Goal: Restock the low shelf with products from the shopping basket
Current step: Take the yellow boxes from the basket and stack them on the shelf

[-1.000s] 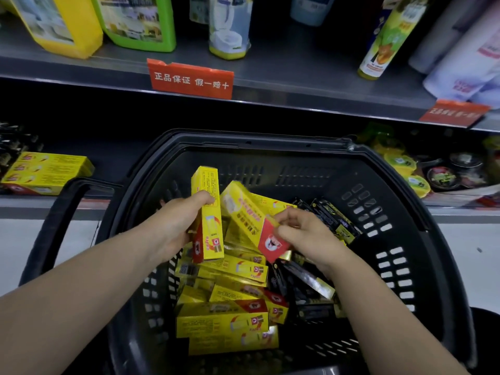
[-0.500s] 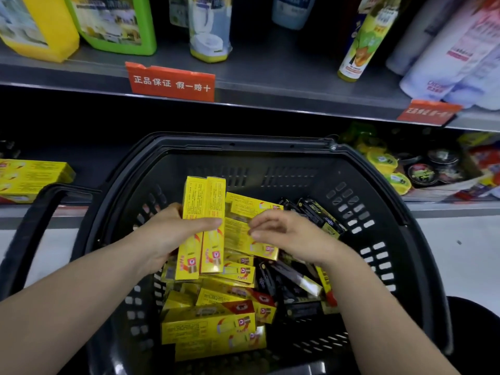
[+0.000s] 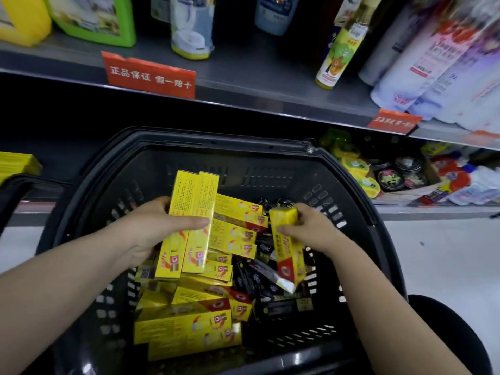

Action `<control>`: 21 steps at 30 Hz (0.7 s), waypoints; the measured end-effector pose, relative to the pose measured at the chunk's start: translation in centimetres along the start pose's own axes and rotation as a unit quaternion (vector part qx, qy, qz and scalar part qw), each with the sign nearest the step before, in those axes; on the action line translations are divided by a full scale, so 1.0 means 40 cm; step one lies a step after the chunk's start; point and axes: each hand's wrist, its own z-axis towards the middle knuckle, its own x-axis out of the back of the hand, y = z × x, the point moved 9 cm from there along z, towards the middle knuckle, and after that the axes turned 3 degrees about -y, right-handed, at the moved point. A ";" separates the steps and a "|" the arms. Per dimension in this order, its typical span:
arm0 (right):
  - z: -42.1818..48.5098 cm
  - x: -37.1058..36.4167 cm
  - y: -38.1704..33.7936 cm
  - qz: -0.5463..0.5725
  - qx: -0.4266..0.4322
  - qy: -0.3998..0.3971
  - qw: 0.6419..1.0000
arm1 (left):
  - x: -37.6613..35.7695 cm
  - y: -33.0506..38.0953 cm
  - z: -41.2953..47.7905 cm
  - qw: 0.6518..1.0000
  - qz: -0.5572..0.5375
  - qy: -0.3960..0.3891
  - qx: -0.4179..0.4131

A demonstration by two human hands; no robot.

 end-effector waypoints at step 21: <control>0.021 -0.105 -0.546 0.353 0.113 -0.072 0.926 | 0.324 0.123 -0.163 0.982 -0.030 0.139 -0.127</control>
